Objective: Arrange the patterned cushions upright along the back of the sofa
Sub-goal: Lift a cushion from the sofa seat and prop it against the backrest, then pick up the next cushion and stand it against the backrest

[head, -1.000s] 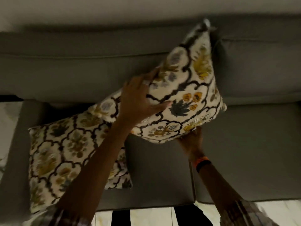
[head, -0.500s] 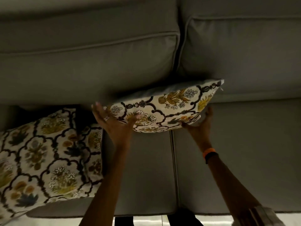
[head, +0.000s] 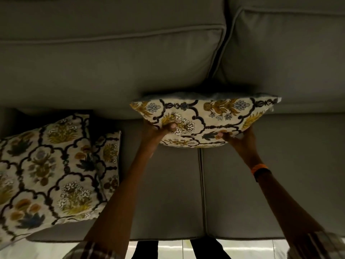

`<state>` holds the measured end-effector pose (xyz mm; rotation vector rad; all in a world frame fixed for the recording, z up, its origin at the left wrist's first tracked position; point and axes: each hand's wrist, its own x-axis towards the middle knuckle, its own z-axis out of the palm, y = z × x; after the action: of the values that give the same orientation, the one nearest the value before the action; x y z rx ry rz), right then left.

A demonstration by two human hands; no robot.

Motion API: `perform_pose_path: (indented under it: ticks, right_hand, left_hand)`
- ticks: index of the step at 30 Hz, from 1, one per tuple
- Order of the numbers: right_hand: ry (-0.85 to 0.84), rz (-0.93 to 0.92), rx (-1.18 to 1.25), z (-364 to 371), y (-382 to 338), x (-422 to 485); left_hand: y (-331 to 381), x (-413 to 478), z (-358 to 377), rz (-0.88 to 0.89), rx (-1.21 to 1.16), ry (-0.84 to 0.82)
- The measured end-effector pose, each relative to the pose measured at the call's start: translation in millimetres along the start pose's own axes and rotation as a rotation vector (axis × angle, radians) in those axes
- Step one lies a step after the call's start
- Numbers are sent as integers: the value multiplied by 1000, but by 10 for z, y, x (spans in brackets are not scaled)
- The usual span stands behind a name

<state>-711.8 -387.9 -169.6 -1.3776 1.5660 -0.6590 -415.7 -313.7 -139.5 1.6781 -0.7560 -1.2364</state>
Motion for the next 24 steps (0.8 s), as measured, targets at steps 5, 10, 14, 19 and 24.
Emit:
perform_pose_path:
  ticks: [5, 10, 14, 19, 24]
  right_hand:
    - [110, 316, 94, 467, -15, -567]
    - [-224, 492, -89, 1652, -174, -1246]
    - [-393, 399, 18, 2857, -802, -1584]
    - [-393, 219, 187, 4118, -1424, -1772]
    - [-424, 366, 194, 4641, -1671, -1731]
  left_hand:
    - [-148, -277, -435, 12, 326, 103]
    - [-531, -863, -1498, 121, 682, 383]
    - [-911, -1140, -2764, 14, 670, 749]
    - [-1286, -1225, -4198, -405, 484, 954]
    - [-1361, -1248, -4576, -505, 285, 823]
